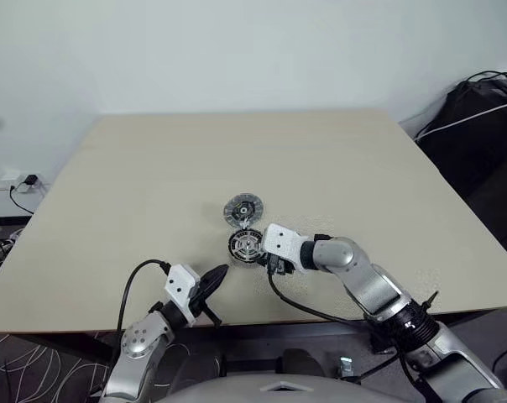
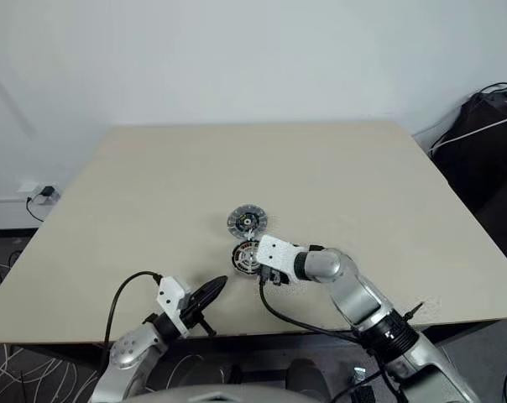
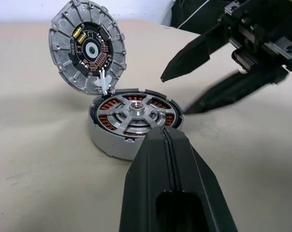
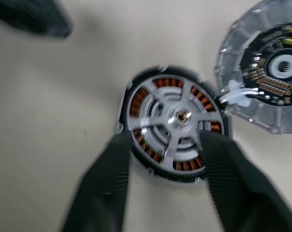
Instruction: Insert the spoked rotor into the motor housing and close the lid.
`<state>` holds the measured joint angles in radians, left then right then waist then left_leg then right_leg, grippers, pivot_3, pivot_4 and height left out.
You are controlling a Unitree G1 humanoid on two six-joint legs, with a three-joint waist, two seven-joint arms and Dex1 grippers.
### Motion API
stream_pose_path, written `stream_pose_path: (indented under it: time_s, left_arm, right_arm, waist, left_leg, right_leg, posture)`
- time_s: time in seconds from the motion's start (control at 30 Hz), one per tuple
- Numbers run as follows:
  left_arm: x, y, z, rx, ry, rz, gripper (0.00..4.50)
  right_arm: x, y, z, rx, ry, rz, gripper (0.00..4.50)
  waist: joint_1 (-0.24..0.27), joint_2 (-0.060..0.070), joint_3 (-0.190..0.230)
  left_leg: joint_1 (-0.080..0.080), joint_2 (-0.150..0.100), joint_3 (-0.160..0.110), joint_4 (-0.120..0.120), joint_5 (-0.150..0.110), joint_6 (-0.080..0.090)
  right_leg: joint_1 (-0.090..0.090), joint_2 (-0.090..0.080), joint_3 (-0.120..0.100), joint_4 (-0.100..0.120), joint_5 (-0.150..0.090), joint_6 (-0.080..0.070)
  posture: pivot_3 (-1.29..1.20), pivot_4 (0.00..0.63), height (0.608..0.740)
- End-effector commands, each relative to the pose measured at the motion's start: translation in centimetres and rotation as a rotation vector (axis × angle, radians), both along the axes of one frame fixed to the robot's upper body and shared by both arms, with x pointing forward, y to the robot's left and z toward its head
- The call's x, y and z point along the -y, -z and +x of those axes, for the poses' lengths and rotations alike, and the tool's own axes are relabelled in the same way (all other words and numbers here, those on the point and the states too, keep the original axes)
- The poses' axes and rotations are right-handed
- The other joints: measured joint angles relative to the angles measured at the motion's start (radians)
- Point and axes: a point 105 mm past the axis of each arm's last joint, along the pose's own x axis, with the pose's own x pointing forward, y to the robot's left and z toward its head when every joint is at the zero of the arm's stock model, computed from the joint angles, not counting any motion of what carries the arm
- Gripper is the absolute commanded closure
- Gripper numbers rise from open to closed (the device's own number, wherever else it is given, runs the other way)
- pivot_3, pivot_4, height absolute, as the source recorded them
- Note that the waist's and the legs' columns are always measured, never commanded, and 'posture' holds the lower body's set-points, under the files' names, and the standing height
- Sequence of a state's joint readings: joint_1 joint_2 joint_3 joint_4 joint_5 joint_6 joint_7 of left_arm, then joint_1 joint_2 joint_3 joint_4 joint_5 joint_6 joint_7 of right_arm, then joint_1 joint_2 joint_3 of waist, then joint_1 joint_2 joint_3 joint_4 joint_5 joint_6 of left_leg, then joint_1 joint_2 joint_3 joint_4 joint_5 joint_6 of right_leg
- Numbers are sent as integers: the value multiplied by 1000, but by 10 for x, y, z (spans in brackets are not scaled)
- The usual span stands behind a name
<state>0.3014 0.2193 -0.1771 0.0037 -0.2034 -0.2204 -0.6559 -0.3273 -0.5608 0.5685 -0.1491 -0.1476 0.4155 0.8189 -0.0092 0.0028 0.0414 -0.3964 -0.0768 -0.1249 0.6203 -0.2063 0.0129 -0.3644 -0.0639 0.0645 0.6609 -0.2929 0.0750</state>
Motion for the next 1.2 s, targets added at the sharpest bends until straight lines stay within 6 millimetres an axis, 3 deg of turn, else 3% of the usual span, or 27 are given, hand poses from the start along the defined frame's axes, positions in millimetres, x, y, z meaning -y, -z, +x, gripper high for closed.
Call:
stream_pose_path:
  time_s: [0.03, 0.5, 1.03, 1.13, 1.2]
  left_arm:
    - [5, -10, 3, 34, 15, -23, 4500]
    - [7, -7, -1, 17, -4, -36, 4500]
    - [8, -8, -2, 17, -21, -46, 4500]
    - [9, -7, -1, 16, -16, -43, 4500]
    - [9, -7, -1, 15, -13, -43, 4500]
  right_arm:
    - [-4, -8, -1, 51, -122, -78, 1717]
    - [-20, 5, 7, 33, -245, -165, 1717]
    - [-13, 15, 16, 6, -238, -216, 1717]
    - [-12, 15, 16, 3, -236, -216, 2279]
    - [-11, 15, 15, 2, -235, -215, 2963]
  waist:
    - [1, -1, 0]
    - [1, -1, 0]
    - [0, -1, 0]
    - [1, 0, -1]
    - [2, 0, -1]
  left_leg:
    - [0, 0, 0, 0, 0, 0]
    - [0, 0, -1, 0, 0, 0]
    - [2, 0, -1, 3, 0, 0]
    - [2, 0, -1, 3, 0, 0]
    - [2, 0, -1, 3, 0, 0]
  right_leg:
    - [0, 0, 0, 0, 0, 0]
    - [0, 0, 0, 0, 3, 3]
    - [3, 1, 0, 1, 2, 2]
    - [3, 1, 0, 1, 2, 2]
    - [3, 1, 0, 1, 2, 2]
  posture:
    - [0, 0, 740]
    - [0, 0, 740]
    - [0, 0, 740]
    - [0, 0, 740]
    - [0, 0, 740]
